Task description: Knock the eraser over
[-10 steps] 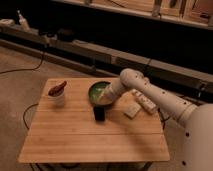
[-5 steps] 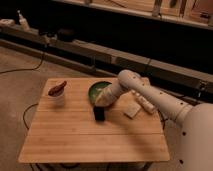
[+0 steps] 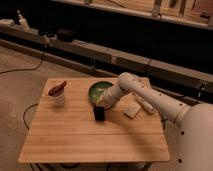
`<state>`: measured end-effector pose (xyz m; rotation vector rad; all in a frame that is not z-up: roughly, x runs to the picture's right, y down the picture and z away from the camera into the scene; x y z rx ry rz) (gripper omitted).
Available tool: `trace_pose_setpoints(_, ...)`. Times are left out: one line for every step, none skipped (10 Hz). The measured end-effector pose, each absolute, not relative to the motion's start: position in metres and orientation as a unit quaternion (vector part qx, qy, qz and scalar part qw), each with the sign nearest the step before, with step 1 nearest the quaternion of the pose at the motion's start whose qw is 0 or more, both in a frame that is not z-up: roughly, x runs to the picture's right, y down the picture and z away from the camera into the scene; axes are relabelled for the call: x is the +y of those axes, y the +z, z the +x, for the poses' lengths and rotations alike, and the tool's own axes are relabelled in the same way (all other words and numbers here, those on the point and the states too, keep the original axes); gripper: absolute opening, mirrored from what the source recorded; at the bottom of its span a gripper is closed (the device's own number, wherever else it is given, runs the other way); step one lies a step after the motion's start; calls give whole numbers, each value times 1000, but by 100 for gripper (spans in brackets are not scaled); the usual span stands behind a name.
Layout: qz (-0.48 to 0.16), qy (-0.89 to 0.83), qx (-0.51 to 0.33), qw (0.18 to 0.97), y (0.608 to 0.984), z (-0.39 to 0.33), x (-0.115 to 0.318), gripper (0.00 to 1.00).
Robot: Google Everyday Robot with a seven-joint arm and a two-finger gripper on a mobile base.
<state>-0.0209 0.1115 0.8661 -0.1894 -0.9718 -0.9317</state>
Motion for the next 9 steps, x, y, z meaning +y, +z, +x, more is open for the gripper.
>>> trace_pose_setpoints(-89, -431, -448, 778, 867, -21, 113, 0)
trace_pose_setpoints(-90, -431, -447, 778, 868, -20, 115, 0)
trace_pose_setpoints(-90, -431, -447, 779, 869, -20, 115, 0)
trace_pose_setpoints(-90, -430, -447, 779, 869, -21, 116, 0)
trace_pose_setpoints(-90, -429, -448, 779, 870, -21, 117, 0)
trace_pose_setpoints(-89, -428, -449, 780, 870, -22, 116, 0)
trace_pose_setpoints(-88, -427, -450, 780, 869, -22, 116, 0)
trace_pose_setpoints(-87, -427, -451, 779, 868, -23, 115, 0)
trace_pose_setpoints(-86, -431, -462, 770, 860, -28, 118, 0)
